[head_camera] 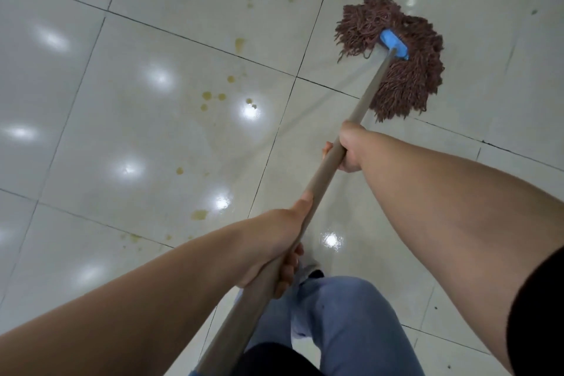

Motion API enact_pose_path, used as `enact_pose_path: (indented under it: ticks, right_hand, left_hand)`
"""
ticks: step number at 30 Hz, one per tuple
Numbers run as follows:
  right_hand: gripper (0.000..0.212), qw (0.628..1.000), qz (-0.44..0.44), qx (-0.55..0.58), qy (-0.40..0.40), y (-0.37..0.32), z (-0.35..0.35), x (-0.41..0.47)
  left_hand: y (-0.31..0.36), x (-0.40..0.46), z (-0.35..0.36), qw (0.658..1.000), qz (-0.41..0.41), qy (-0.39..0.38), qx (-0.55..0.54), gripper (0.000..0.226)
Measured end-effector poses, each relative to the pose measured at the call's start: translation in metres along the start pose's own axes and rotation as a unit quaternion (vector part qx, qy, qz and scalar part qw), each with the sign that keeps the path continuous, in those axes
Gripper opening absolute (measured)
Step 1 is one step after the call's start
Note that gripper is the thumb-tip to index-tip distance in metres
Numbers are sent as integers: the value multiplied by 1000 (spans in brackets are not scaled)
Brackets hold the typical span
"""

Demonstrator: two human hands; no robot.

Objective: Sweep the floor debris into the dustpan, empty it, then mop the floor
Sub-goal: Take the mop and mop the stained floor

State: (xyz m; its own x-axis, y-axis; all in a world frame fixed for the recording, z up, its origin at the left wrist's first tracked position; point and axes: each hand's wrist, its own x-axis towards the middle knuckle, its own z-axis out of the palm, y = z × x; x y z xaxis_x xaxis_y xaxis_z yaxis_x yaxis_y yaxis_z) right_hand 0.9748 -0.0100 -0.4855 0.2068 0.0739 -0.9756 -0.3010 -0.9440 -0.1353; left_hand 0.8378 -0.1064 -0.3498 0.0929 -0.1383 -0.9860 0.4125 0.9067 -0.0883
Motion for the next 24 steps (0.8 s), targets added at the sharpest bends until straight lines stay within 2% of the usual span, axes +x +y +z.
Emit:
enact_pose_path:
  ticks: [6,12,17,24]
  right_hand:
    - [40,1000,2,-1,-4,-82,-28,18]
    - [42,999,17,-4,-45,-177,-60,34]
    - [32,999,7,-18,-50,-264,-94,45]
    - [40,998,-18,-36,-40,-370,-121,70]
  left_hand:
    - [86,-7,20,1000,-19,2,3,68]
    - [183,-19,44,999,-30,24,9,69]
    - [271,-30,72,999,-29,18,6,69]
    - [380,-26,95,1000,-7,19,-9,69]
